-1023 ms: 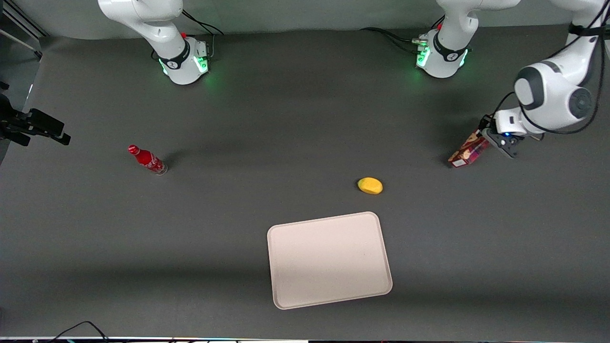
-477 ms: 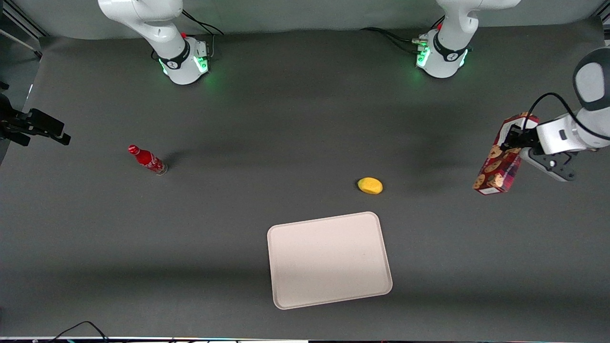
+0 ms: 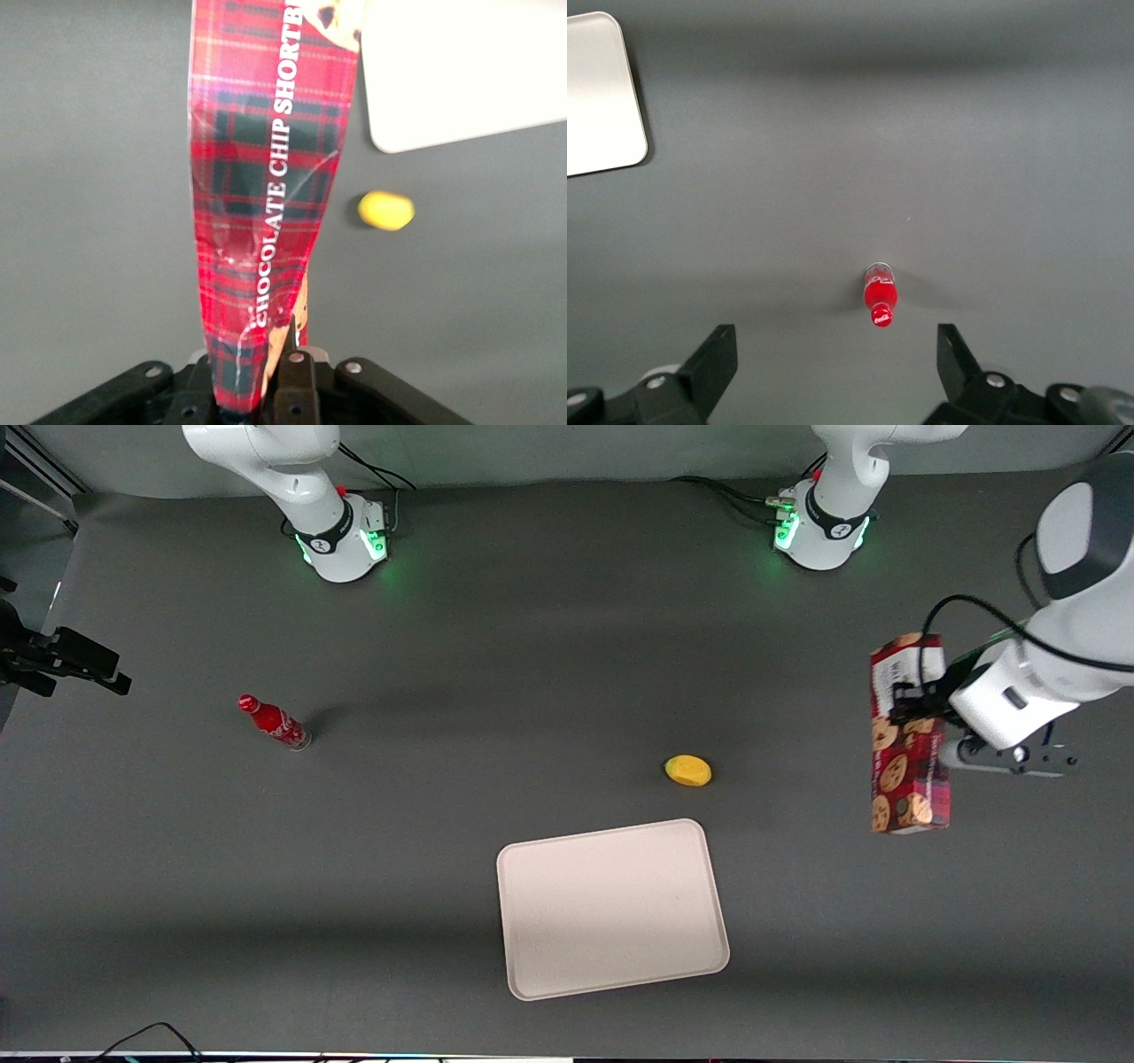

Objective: Place red cookie box on tray
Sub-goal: 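Lift the box upright and carry it over the white tray, then lower the box onto the tray and open the left gripper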

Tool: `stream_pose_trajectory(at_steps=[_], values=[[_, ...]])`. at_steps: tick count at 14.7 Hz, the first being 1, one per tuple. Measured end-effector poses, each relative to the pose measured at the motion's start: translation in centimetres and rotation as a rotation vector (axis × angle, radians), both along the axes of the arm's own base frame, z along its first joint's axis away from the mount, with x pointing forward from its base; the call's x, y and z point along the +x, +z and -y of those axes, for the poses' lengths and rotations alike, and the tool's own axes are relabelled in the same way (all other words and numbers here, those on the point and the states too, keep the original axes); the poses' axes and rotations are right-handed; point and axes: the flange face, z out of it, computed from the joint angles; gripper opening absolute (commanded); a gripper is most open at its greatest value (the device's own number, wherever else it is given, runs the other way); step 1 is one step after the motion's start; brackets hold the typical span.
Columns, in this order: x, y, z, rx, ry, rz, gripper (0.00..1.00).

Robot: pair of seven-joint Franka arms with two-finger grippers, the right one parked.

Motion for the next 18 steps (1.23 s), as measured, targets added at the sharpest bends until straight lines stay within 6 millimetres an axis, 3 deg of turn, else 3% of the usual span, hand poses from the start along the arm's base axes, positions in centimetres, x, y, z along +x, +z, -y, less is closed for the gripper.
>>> stream_pose_trajectory(at_steps=[3,5,9,13,15,18], values=[[3.2,-0.4,3.4,-0.004,0.131,0.002,0.00],[5.8,-2.5,5.4,-0.024,0.193,0.016,0.00],[10.4,-11.7,10.8,-0.080,0.285,0.042,0.00],[11.5,-20.6,16.8,-0.059,0.317,0.087,0.00],[11.7,-24.7,18.2,-0.062,0.312,0.095,0.00],[11.7,-31.0,18.9,-0.043,0.287,0.103,0.00]])
